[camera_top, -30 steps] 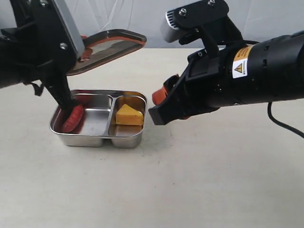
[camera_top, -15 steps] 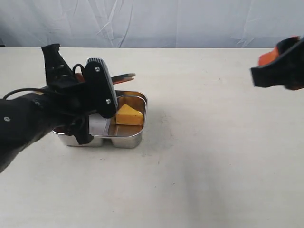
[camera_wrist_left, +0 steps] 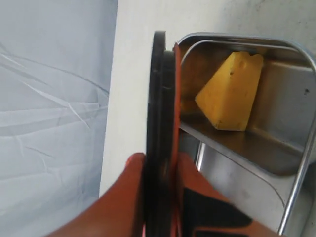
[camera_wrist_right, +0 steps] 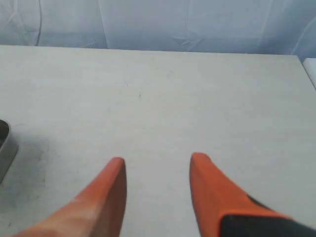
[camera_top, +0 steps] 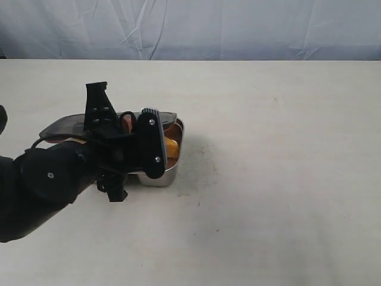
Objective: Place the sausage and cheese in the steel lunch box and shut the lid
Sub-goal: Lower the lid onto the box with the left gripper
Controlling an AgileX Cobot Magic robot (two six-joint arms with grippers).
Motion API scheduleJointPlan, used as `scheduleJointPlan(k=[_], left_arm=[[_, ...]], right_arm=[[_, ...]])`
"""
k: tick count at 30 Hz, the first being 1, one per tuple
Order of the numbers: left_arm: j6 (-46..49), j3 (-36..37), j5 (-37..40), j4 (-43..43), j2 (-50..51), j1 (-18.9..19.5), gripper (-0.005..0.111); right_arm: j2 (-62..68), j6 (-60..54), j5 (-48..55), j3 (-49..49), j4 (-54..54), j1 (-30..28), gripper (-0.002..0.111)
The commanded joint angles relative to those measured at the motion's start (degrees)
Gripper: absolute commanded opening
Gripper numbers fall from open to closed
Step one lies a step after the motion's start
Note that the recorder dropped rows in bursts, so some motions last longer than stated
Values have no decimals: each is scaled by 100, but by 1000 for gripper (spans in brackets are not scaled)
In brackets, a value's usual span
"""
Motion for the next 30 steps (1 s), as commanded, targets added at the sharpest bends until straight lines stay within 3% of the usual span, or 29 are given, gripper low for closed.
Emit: scheduleJointPlan(k=[1, 7, 13, 19, 26, 30], left_arm=[[190, 42, 258, -157, 180, -90, 0], [190, 42, 473, -434, 238, -132, 0], [190, 50, 1258, -555, 238, -132, 1], [190, 50, 1437, -555, 238, -121, 15], [190, 50, 1254, -785, 238, -121, 41], [190, 50, 1110, -1002, 238, -121, 48]], right_arm=[[-188, 26, 81, -37, -79, -4, 42], [-200, 26, 70, -37, 14, -4, 42], [-200, 26, 71, -37, 103, -4, 42], [-200, 26, 71, -37, 195, -4, 42], [-200, 26, 71, -37, 220, -4, 42], [-200, 26, 71, -37, 255, -4, 42]])
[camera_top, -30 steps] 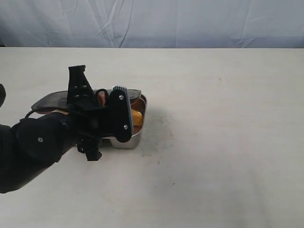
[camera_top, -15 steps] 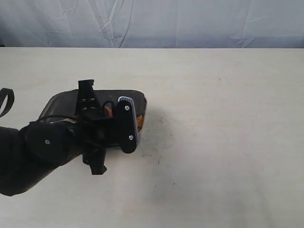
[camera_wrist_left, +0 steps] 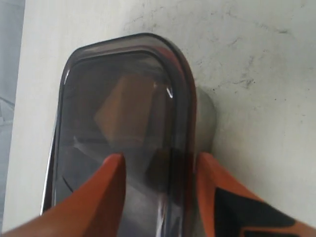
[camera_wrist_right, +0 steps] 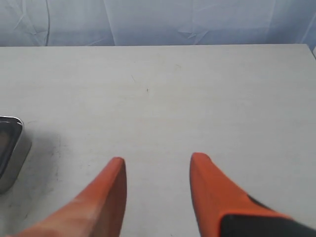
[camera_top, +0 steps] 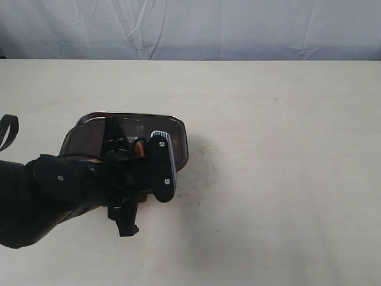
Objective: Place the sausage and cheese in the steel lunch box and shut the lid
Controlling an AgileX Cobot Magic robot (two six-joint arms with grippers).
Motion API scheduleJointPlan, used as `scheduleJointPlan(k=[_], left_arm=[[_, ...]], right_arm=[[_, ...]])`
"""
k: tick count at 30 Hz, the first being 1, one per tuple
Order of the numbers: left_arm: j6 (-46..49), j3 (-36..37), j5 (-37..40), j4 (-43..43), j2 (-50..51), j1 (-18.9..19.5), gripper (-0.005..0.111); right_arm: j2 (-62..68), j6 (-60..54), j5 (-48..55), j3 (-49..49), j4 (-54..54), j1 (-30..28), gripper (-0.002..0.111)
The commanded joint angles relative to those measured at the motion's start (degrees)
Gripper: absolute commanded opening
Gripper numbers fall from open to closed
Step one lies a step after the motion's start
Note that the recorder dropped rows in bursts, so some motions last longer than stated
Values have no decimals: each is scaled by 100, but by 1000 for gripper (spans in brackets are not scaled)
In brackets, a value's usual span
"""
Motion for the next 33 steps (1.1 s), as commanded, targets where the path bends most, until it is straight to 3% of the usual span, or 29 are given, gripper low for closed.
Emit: scheduleJointPlan(k=[1, 9, 18, 29, 33], left_arm=[[180, 39, -225, -242, 0, -29, 49], [180, 39, -639, -227, 0, -29, 50], [180, 39, -661, -271, 0, -21, 50], [180, 39, -646, -169, 0, 269, 50], [180, 39, -445, -582, 0, 255, 50]], right_arm=[[-37, -6, -7, -37, 8, -4, 42], [-37, -6, -7, -37, 87, -4, 42], [-37, -6, -7, -37, 147, -4, 42], [-37, -6, -23, -37, 281, -4, 42], [-37, -6, -23, -37, 305, -4, 42]])
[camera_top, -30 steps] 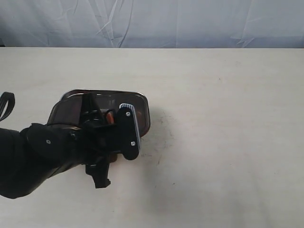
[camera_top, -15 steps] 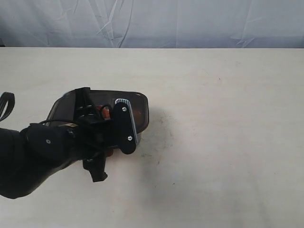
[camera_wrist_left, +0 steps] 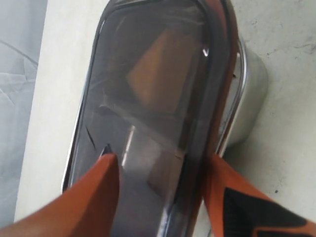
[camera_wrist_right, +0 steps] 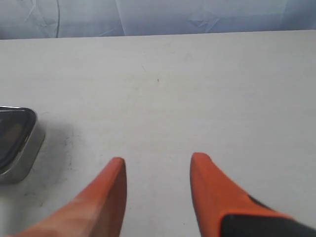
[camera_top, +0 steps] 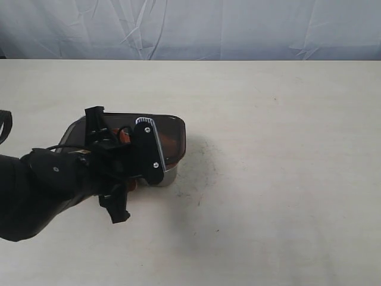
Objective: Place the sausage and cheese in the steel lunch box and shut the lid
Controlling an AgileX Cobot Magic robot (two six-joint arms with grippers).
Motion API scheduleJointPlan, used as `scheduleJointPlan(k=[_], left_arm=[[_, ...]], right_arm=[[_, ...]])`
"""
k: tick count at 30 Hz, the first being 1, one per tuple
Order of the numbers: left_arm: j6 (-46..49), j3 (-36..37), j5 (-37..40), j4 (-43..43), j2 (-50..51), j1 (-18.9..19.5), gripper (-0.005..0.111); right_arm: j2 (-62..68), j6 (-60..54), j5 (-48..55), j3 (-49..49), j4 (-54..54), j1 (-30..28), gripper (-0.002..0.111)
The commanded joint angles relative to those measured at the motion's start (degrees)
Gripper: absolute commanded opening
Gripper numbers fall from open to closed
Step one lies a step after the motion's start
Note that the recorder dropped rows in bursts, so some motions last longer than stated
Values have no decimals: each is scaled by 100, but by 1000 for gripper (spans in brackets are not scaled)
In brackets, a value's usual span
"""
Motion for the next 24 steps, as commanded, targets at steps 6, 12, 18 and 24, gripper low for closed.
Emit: scheduleJointPlan(k=[6, 12, 18, 24], left_arm=[[180, 39, 62, -933, -268, 17, 50], [180, 39, 115, -1709, -349, 17, 50], [180, 39, 130, -1720, -360, 17, 50], [180, 39, 155, -1720, -440, 17, 50]], right_arm=[[-37, -18, -23, -37, -19, -4, 42], [-37, -18, -38, -37, -19, -4, 42], [-37, -18, -40, -37, -9, -4, 42], [-37, -18, -40, -37, 1, -4, 42]])
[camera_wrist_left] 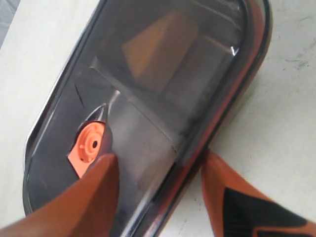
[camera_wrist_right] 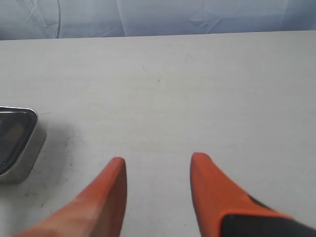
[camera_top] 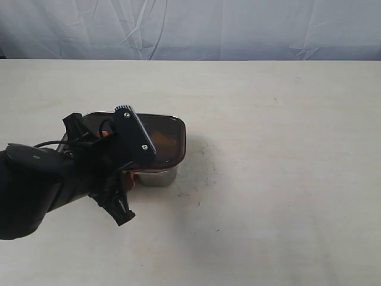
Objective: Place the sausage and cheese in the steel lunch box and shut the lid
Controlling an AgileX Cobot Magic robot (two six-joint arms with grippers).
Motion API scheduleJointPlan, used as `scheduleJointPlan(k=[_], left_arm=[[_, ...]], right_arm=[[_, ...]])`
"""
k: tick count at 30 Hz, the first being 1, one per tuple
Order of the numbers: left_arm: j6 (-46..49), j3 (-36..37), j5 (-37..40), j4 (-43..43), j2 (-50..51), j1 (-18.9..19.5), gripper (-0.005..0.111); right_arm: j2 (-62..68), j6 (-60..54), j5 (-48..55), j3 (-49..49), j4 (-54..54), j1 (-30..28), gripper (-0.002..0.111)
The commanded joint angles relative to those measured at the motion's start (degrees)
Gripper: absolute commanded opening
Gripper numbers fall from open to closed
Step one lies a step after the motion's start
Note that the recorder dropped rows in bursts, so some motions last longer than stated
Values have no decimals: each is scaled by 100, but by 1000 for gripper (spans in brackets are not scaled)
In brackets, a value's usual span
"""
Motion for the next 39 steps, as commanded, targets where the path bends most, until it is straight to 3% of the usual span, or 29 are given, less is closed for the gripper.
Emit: scheduleJointPlan(k=[1, 5, 10, 20, 23, 26, 29, 33, 36, 39], left_arm=[[180, 43, 53, -65, -88, -9, 50], [180, 221, 204, -65, -88, -270, 50], [180, 221, -1, -65, -125, -270, 50], [48, 221, -328, -65, -1677, -270, 49], [-488, 225, -1099, -65, -1922, -270, 34], [-493, 225, -1959, -65, -2008, -270, 3], [1, 209, -2530, -65, -2021, -247, 0], [180, 21, -3024, -65, -2009, 198, 0], [180, -111, -3523, 455, -1941, 798, 0], [180, -309, -3386, 689, -1928, 1673, 0]], right_arm=[[-37, -16, -28, -37, -20, -4, 42], [-37, -16, -28, -37, -68, -4, 42], [-37, -27, -28, -37, -67, -4, 42], [-37, -27, -28, -37, -89, -4, 42], [-37, -27, -28, -37, -89, -4, 42], [-37, -27, -28, -37, -89, -4, 42], [-37, -27, -39, -37, -89, -4, 42], [-37, -27, -237, -37, -89, -4, 42], [-37, -27, -333, -37, -54, -4, 42], [-37, -27, -333, -37, 17, -4, 42]])
